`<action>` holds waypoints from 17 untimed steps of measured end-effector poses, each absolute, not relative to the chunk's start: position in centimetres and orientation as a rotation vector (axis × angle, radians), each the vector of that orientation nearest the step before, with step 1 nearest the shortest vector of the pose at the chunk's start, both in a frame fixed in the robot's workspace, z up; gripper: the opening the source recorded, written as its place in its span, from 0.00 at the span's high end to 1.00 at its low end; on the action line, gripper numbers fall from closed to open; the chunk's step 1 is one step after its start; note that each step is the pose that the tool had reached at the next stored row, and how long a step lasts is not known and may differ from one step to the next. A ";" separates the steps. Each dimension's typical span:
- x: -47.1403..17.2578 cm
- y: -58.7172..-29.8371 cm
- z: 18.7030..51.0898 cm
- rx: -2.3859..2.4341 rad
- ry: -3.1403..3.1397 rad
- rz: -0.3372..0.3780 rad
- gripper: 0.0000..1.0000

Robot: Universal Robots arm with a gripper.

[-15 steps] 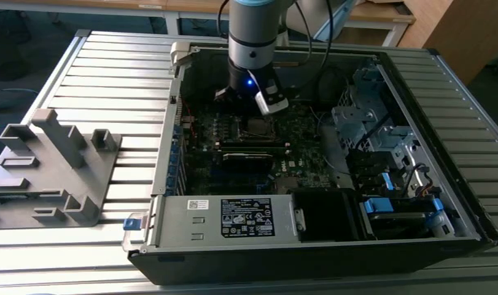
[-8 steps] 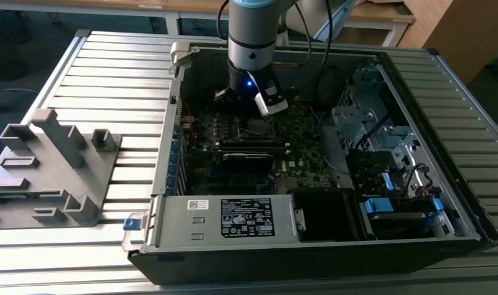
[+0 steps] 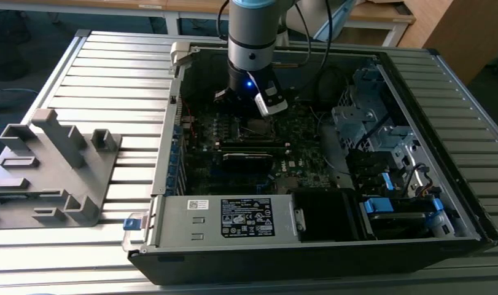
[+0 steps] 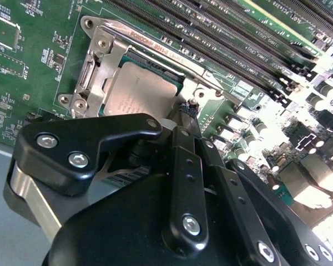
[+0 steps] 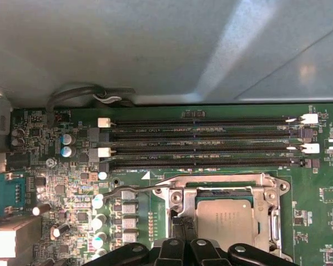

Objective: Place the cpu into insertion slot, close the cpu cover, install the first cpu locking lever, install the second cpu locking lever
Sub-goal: 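Close the cpu cover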

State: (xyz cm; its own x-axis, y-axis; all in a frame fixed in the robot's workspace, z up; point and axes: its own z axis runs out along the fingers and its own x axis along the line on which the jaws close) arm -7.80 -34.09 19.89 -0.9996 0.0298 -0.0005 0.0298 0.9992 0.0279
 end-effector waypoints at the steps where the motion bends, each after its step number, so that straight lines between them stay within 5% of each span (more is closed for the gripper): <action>1: -7.8 -34.1 19.9 0.047 3.140 0.044 0.90; 17: -7.8 -34.1 21.0 0.047 3.140 0.044 0.90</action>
